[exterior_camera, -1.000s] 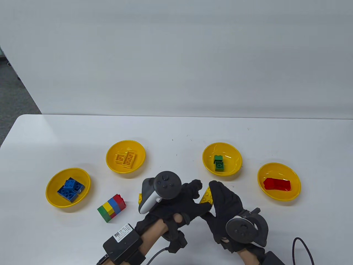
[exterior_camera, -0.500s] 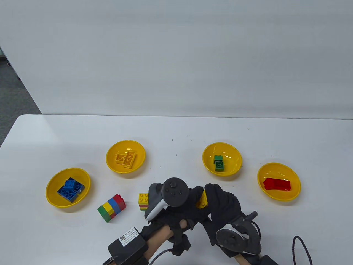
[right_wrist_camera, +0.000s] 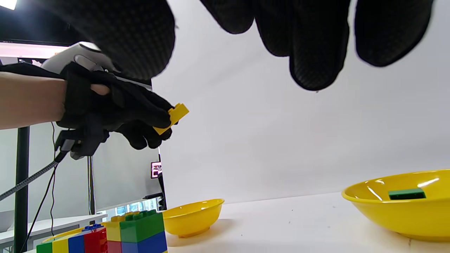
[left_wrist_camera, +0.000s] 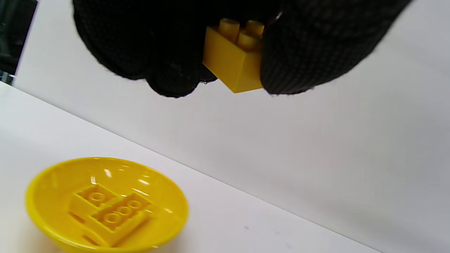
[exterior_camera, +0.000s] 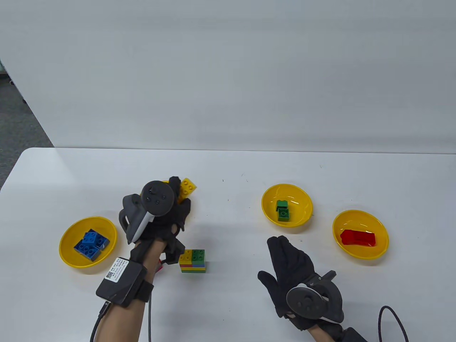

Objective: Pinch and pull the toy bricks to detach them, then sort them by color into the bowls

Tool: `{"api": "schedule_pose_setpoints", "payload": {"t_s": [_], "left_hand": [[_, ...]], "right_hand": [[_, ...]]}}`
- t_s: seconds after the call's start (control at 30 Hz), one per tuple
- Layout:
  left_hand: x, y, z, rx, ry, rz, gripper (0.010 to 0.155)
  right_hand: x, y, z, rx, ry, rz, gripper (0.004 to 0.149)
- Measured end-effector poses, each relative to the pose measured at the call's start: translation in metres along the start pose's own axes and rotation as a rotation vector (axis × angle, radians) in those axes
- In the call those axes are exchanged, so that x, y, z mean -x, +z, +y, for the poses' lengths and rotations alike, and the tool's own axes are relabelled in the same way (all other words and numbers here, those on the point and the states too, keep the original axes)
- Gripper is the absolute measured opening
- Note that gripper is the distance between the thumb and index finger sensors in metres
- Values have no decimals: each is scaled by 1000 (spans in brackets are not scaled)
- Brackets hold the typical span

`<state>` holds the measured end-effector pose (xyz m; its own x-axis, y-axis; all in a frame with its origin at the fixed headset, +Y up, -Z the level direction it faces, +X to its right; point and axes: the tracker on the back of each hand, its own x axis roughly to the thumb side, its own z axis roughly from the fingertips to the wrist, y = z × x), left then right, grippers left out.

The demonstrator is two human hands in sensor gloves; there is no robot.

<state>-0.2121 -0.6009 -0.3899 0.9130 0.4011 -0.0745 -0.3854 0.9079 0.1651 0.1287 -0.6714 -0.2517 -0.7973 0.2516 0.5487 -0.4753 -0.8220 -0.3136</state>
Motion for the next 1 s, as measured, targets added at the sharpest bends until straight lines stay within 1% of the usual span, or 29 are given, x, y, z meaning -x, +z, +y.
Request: {"api": "schedule_pose_setpoints", "payload": {"t_s": [0.07, 0.13, 0.27, 0.37, 0.43, 0.47, 0.53, 0.63, 0.8, 0.9, 1.0], "left_hand": [[18, -10, -5, 9, -33, 56, 69], [37, -21, -14, 14, -66, 109, 68], [62, -35, -35, 59, -116, 186, 69], [72, -42, -46, 81, -147, 217, 69], [76, -44, -48, 81, -139, 230, 70], [78, -45, -48, 77, -130, 234, 71], [82, -44, -47, 46, -91, 225, 80], [85, -39, -36, 31, -65, 228, 79], [83, -23, -8, -28, -32, 178, 75], [76, -7, 11, -54, 2, 110, 73], [66, 18, 26, -55, 51, 18, 73]], "right_hand": [[0, 0, 2, -14, 4, -1, 79], [-1, 0, 5, -28, 10, -2, 78], [-1, 0, 9, -53, 21, -3, 77], [-1, 0, 12, -64, 24, -1, 76], [0, 0, 13, -71, 26, 1, 76], [0, 0, 14, -75, 27, 3, 76], [2, 0, 15, -86, 30, 10, 75], [3, 0, 15, -90, 27, 19, 75], [3, 0, 16, -88, 15, 25, 74], [0, 0, 16, -90, 12, 18, 73], [-4, 0, 15, -87, 7, 10, 72]]}}
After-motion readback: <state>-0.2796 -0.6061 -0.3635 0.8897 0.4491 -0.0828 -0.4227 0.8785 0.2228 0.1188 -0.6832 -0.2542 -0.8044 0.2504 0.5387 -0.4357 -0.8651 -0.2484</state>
